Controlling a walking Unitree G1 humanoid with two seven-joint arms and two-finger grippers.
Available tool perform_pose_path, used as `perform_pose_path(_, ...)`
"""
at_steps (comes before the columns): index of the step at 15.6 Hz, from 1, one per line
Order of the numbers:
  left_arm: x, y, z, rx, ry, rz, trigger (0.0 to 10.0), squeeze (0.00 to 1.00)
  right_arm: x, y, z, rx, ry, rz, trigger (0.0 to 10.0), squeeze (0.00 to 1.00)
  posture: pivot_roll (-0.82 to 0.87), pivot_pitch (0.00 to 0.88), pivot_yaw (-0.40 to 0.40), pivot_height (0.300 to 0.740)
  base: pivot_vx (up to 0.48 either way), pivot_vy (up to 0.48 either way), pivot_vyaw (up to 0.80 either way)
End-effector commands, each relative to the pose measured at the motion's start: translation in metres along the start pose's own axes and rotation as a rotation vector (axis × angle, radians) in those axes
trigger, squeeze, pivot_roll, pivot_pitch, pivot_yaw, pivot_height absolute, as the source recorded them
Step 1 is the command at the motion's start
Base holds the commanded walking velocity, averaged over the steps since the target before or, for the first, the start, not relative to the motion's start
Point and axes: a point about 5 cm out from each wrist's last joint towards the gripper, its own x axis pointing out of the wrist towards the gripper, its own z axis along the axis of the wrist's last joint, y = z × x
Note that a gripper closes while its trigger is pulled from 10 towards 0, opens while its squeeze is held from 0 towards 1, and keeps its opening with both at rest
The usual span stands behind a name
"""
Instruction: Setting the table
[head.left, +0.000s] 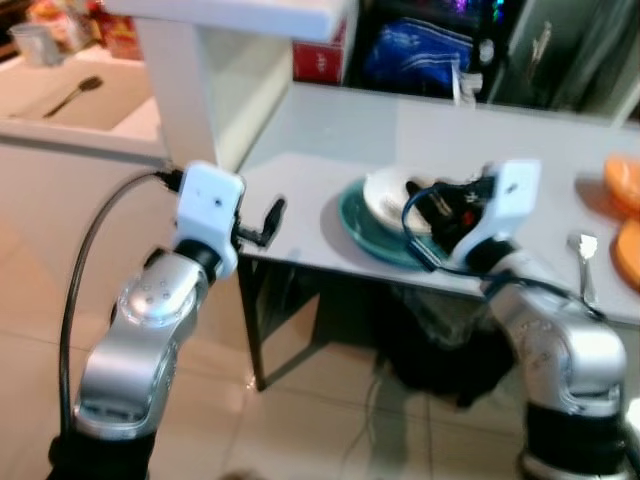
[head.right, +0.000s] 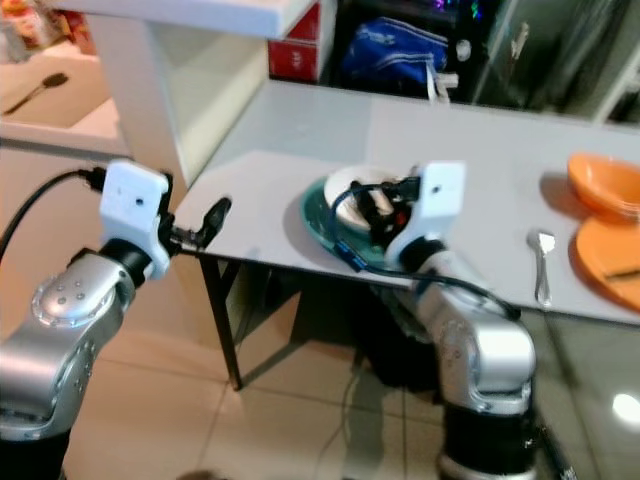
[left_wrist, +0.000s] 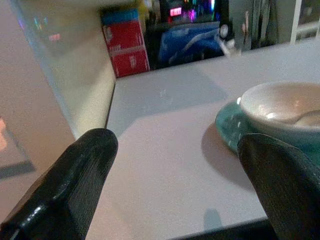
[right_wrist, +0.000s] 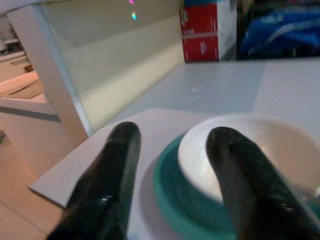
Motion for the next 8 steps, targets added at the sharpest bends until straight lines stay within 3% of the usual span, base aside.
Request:
perform_pose_path(1,-0.002,0.008,0.003,0.010,-0.002,0.046,10.0,1.00,0.003,0.005,0.004,-0.014,-0.009,0.010,10.0,1.00,0.07,0.025,-0.048,0.740,0.000,0.480,-0.78)
perform_pose_path(2,-0.003,0.010,0.002,0.011,-0.006,0.063,10.0,1.00,0.007,0.006,0.004,-0.023,-0.007,0.012,10.0,1.00,0.07,0.028,-0.047,0.740,0.000,0.480,-0.78)
perform_pose_path(3,-0.004,0.011,0.002,-0.003,-0.009,0.073,10.0,0.90,0.008,0.008,0.005,-0.032,-0.007,0.016,10.0,1.00,0.07,0.028,-0.043,0.740,0.000,0.480,-0.79)
perform_pose_path(4,-0.004,0.012,0.000,-0.010,0.000,0.092,10.0,0.00,0.009,0.010,0.006,-0.063,-0.005,0.027,10.0,1.00,0.06,0.028,-0.037,0.740,0.000,0.480,-0.79)
perform_pose_path(5,-0.003,0.013,-0.001,0.000,-0.003,0.100,10.0,0.00,0.009,0.011,0.006,-0.097,-0.017,0.013,10.0,0.00,0.06,0.026,-0.034,0.740,0.000,0.480,0.00)
perform_pose_path(8,-0.005,0.019,0.003,0.031,-0.021,0.120,10.0,0.00,0.011,0.014,-0.006,-0.140,0.003,0.000,10.0,0.00,0.08,0.017,-0.035,0.740,0.000,0.480,0.00)
